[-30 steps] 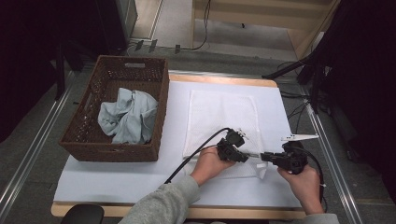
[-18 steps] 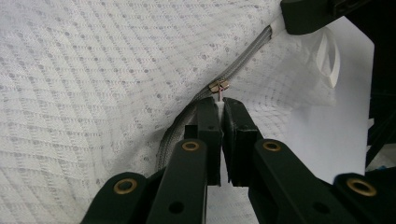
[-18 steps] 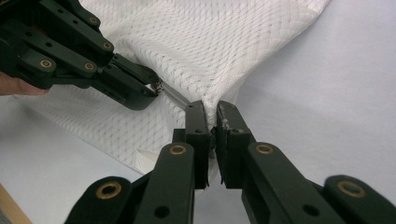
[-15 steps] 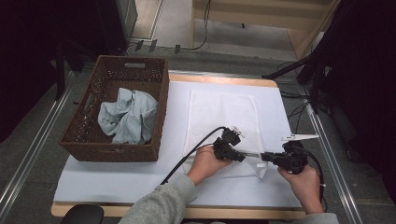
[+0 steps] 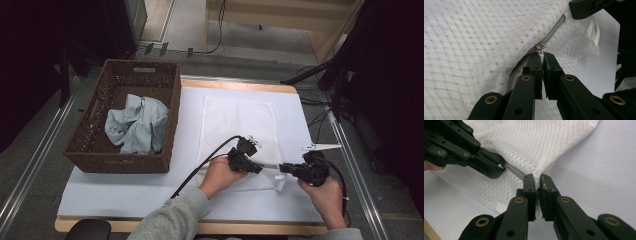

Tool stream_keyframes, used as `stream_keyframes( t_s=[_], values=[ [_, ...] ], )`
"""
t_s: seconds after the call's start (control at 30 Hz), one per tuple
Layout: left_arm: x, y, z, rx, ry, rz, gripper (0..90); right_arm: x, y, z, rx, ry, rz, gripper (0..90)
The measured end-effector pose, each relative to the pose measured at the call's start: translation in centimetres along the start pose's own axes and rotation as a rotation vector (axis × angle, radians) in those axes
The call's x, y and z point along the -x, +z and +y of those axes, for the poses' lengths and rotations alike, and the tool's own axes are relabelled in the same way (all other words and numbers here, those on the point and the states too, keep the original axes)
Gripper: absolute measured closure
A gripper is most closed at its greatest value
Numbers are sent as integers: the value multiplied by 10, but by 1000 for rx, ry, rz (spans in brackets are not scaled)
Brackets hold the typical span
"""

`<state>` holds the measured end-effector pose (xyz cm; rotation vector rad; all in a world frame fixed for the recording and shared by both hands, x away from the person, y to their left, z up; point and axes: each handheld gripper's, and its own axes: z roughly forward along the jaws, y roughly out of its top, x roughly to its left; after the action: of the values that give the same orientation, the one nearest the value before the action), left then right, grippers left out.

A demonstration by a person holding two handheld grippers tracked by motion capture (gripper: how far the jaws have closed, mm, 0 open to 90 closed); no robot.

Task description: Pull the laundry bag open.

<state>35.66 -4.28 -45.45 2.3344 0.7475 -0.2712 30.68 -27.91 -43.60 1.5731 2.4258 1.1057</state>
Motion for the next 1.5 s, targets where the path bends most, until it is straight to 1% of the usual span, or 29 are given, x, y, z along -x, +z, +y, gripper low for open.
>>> stream_keyframes(
  t_s=[0.1,0.13,0.2,0.3,0.37,0.43,0.53,0.67,0.87,1.0,1.03,1.13,1.2,1.4,1.47,1.5],
  values=[
    [-3,-2,-2,7,-10,-6,867,0,-2,0,-2,3,1,857],
    [-3,-3,-3,5,-11,1,866,0,-2,0,-1,4,2,857],
    [-4,-6,-6,0,-3,10,866,0,-2,0,0,3,-2,857],
    [-8,-9,-11,8,-21,7,866,0,-2,0,-1,-1,-4,856],
    [-8,-10,-13,11,-21,9,866,0,-1,0,0,-4,-1,856],
    [-8,-10,-13,11,-25,11,866,-1,0,0,-4,-4,-8,856],
    [-7,-11,-14,11,-13,9,865,-1,0,0,-4,-1,-4,855],
    [-8,-11,-14,6,-19,4,866,-1,0,0,-7,-2,-7,855],
    [-8,-13,-15,4,-21,9,866,-1,0,1,-14,-4,-8,856],
    [-11,-16,-18,3,-28,10,866,0,0,0,-16,6,-8,856],
    [-12,-18,-20,-1,-23,10,866,0,0,1,-19,7,-10,856],
    [-14,-20,-23,10,-16,2,866,0,0,0,-21,5,-9,856],
    [-13,-21,-24,6,-8,10,865,-1,1,0,-24,-3,-10,856],
    [-12,-21,-24,6,-14,20,865,-1,1,1,-22,-1,-11,855],
    [-12,-22,-24,6,-33,3,866,-1,1,1,-23,-2,-9,856],
    [-10,-23,-24,10,-31,0,866,-1,1,0,-24,-4,-11,856]
  ],
)
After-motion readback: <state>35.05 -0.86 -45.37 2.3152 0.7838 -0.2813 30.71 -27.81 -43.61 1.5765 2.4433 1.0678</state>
